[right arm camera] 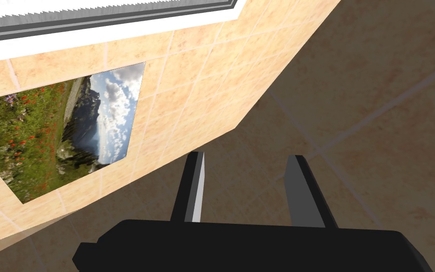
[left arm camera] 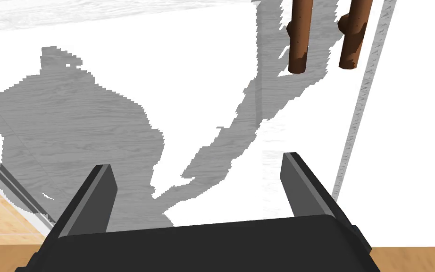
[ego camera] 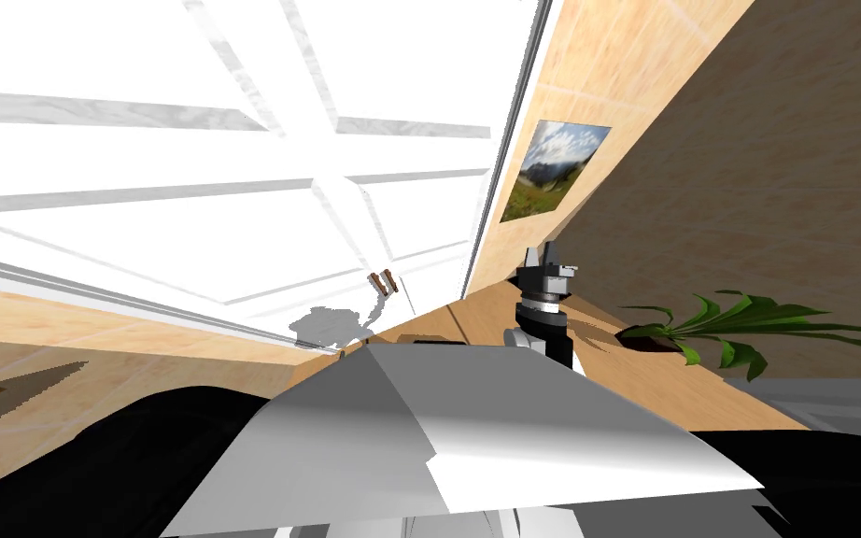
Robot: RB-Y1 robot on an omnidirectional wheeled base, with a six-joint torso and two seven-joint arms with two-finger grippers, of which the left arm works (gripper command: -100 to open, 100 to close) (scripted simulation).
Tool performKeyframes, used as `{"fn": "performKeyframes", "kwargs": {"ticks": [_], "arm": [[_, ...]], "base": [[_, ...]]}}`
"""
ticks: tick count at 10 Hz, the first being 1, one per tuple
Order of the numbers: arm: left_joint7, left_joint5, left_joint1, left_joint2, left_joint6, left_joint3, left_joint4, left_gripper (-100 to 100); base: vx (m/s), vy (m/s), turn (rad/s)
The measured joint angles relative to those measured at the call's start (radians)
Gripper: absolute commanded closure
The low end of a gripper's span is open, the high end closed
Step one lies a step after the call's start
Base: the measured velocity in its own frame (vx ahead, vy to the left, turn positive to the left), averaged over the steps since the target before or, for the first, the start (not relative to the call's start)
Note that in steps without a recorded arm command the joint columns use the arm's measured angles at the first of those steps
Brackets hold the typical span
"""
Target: Pull the door open
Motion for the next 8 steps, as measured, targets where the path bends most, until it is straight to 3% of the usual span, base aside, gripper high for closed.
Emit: {"fn": "performKeyframes", "kwargs": {"ticks": [3,6,8], "arm": [[0.006,0.014,0.025,0.017,0.008,0.018,0.015,-100],[0.03,0.021,0.035,0.034,0.004,0.03,0.062,-100],[0.054,0.034,0.046,0.06,0.009,0.05,0.097,-100]], "base": [[-0.07,-0.011,0.073],[-0.06,-0.009,0.07],[-0.064,-0.009,0.112]]}}
